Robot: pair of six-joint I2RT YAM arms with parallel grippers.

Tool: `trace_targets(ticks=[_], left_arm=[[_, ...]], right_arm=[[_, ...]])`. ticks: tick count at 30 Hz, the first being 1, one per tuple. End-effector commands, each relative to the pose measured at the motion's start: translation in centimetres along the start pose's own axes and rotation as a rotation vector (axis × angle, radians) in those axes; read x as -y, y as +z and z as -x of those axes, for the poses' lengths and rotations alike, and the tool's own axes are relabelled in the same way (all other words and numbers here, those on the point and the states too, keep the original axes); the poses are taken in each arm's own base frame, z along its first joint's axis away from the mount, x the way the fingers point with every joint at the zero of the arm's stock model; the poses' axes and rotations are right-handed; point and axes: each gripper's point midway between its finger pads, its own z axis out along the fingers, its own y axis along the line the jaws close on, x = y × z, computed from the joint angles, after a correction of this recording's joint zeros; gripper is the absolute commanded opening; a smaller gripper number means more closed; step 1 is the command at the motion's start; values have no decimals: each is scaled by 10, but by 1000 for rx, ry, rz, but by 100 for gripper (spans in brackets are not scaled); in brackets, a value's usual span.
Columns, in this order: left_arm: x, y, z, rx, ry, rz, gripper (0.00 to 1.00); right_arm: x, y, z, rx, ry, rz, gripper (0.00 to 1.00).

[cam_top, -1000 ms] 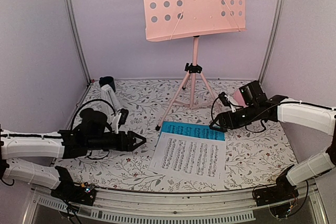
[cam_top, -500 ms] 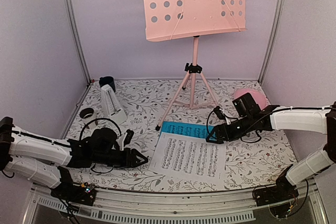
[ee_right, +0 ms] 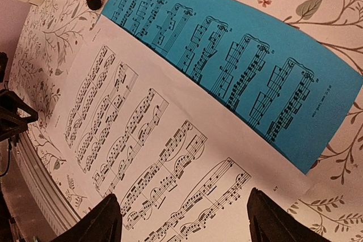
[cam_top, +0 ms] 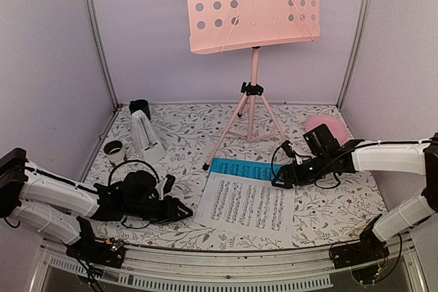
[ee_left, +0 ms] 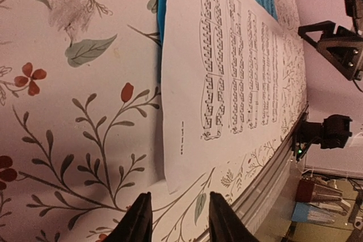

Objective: Set up the instrument practice props

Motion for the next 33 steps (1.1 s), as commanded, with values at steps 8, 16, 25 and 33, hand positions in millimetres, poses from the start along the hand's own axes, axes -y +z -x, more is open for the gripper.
trace_targets(ticks=[8, 16, 25, 33], left_arm=[[1, 8, -13, -35, -16, -18, 33], [9, 25, -14, -57, -13, -41, 29], [12, 40, -13, -60, -22, -48, 24], [14, 50, -7, -49, 33, -30, 7]], right_arm=[[12, 1, 19, 60, 12, -54, 68], [15, 19, 3, 6, 22, -18, 59], [14, 31, -15, -34, 40, 24, 55], [4, 31, -19, -43, 39, 70, 54]])
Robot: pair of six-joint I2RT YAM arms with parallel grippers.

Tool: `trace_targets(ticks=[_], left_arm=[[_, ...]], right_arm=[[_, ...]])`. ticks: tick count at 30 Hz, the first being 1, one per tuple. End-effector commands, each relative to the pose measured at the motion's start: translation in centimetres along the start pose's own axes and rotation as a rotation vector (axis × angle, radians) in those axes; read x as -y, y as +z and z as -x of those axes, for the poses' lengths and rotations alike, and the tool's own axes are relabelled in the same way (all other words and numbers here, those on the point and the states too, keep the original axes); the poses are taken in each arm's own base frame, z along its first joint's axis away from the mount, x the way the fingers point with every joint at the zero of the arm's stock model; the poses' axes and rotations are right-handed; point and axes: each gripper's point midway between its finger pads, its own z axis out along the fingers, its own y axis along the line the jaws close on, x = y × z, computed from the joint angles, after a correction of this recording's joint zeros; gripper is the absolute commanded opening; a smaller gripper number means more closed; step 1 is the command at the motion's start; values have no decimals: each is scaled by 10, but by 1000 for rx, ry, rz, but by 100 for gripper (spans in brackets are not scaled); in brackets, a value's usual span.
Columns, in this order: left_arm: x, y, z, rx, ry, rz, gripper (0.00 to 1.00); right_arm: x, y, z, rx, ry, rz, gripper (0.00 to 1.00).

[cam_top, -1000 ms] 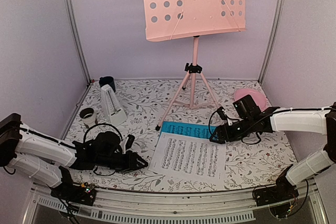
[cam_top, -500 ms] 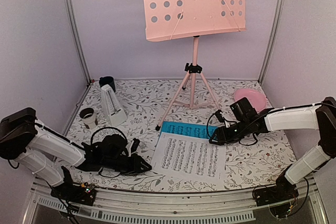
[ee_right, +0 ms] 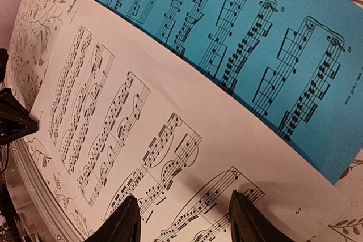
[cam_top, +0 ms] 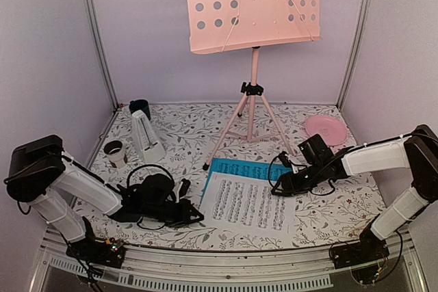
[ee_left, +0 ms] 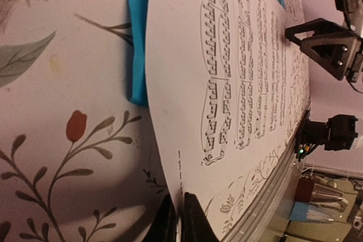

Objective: Set up the instrument practice props

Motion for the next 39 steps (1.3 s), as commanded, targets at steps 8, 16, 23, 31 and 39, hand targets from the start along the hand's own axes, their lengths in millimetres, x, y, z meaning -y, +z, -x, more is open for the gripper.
trace_targets(ticks=[8, 16, 23, 31, 39], left_arm=[[52, -23, 23, 78, 559, 157, 0], [116, -84, 39, 197, 1052, 178, 0], [176, -147, 31, 304, 1330, 36, 0], [206, -171, 7, 279, 1520, -55, 0], [208, -175, 5, 211, 1650, 6, 0]], right_arm=[[-51, -54, 46, 226, -178, 122, 77], [-114, -135, 78, 507, -480, 259, 99], [-152, -188, 82, 631, -732, 300, 99], [-179, -206, 87, 570, -922, 336, 99], [-203, -210, 70, 490, -1049, 417, 99]])
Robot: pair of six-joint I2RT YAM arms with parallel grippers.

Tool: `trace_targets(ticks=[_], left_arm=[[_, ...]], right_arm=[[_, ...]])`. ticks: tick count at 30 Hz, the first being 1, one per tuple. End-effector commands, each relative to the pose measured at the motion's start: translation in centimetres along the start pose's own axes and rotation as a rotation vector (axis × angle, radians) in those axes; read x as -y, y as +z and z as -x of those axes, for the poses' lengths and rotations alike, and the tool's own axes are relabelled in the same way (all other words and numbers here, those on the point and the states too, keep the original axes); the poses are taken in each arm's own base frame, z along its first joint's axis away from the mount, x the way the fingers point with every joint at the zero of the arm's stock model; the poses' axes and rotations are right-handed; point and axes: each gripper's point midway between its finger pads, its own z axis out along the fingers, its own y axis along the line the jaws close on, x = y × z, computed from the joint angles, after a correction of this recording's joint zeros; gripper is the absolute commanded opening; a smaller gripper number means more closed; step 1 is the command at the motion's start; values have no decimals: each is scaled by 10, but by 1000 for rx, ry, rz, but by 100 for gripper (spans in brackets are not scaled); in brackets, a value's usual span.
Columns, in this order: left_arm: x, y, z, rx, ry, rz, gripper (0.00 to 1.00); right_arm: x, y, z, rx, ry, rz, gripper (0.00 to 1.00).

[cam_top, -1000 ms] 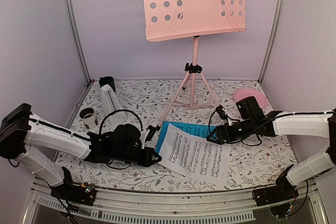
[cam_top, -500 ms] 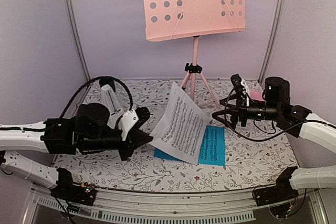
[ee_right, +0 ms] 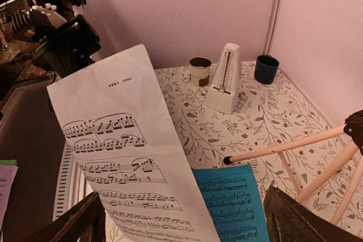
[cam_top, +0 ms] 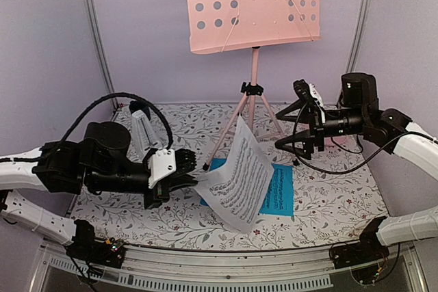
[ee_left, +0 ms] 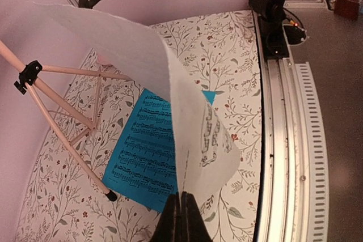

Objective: Set up the instrument practice props

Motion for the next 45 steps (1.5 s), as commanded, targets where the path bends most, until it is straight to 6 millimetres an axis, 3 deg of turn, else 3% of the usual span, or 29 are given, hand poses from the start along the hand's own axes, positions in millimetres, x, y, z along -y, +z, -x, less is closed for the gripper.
trace_targets(ticks=[1, 8, 14, 18, 20, 24, 30, 36, 45], left_arm=[[1, -9, 6, -36, 115, -10, 0], [-14, -11, 18, -61, 147, 48, 0], [-21, -7, 25, -57, 103, 83, 0], [-28, -5, 25, -68, 41, 118, 0], [-34, -3, 26, -65, -8, 137, 0], [-43, 2, 27, -66, -92, 143, 0], [-69, 10, 28, -74, -215, 188, 0], [-95, 32, 15, -154, -363, 215, 0], [-127, 59, 7, -211, -538, 240, 0]], right_arm=[[-28, 0, -1, -39, -62, 106, 99], [-78, 16, -2, -79, -62, 245, 99], [-110, 27, -9, -105, -47, 287, 84], [-106, 19, -13, -68, -13, 205, 75], [-102, 13, -6, -3, 20, 161, 72], [-94, 10, -11, 71, 101, 93, 85], [-82, 15, -19, 133, 180, 33, 86], [-80, 26, -28, 138, 268, 12, 87], [-77, 19, -14, 287, 287, -44, 100]])
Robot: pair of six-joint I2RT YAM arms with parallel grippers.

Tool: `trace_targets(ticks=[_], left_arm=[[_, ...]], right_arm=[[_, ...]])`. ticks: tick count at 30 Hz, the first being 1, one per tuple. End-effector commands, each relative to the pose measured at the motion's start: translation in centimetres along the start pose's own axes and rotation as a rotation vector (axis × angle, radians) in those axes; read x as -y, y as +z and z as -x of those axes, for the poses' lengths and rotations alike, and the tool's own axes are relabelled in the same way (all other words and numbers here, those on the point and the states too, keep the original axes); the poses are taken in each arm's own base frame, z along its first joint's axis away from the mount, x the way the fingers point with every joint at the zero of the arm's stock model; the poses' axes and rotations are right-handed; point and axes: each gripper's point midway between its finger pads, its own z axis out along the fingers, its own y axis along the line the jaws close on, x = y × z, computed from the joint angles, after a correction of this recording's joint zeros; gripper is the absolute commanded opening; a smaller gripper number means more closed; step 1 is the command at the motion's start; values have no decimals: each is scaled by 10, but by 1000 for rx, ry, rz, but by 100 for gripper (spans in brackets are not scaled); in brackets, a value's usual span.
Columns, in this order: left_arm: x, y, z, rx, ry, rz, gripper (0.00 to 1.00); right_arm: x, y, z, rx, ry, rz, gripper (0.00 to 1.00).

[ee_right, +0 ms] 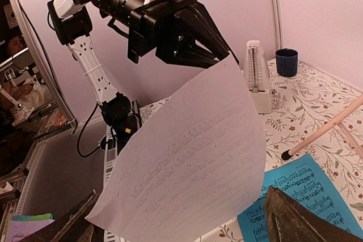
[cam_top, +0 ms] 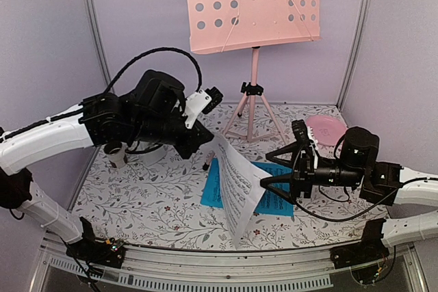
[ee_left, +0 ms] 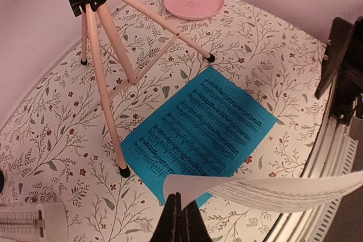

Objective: Set up the instrument practice props

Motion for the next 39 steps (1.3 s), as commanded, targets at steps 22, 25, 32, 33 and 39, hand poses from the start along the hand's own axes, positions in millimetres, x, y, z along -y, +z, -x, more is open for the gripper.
trace_targets(ticks=[22, 25, 32, 33, 39], left_arm=[[-46, 32, 6, -104, -346, -88, 0], [-45, 34, 6, -106, -350, -117, 0], [-39, 33, 15, -77, -312, -170, 0], [-38, 32, 18, -66, -303, -184, 0], [-25, 22, 31, -12, -252, -262, 0]], right_arm=[[22, 4, -9, 64, -177, -287, 99], [28, 4, -18, 33, -261, -316, 99], [41, 3, -10, 80, -357, -401, 93], [44, 4, -9, 79, -357, -418, 90], [57, 9, -6, 65, -392, -494, 72]])
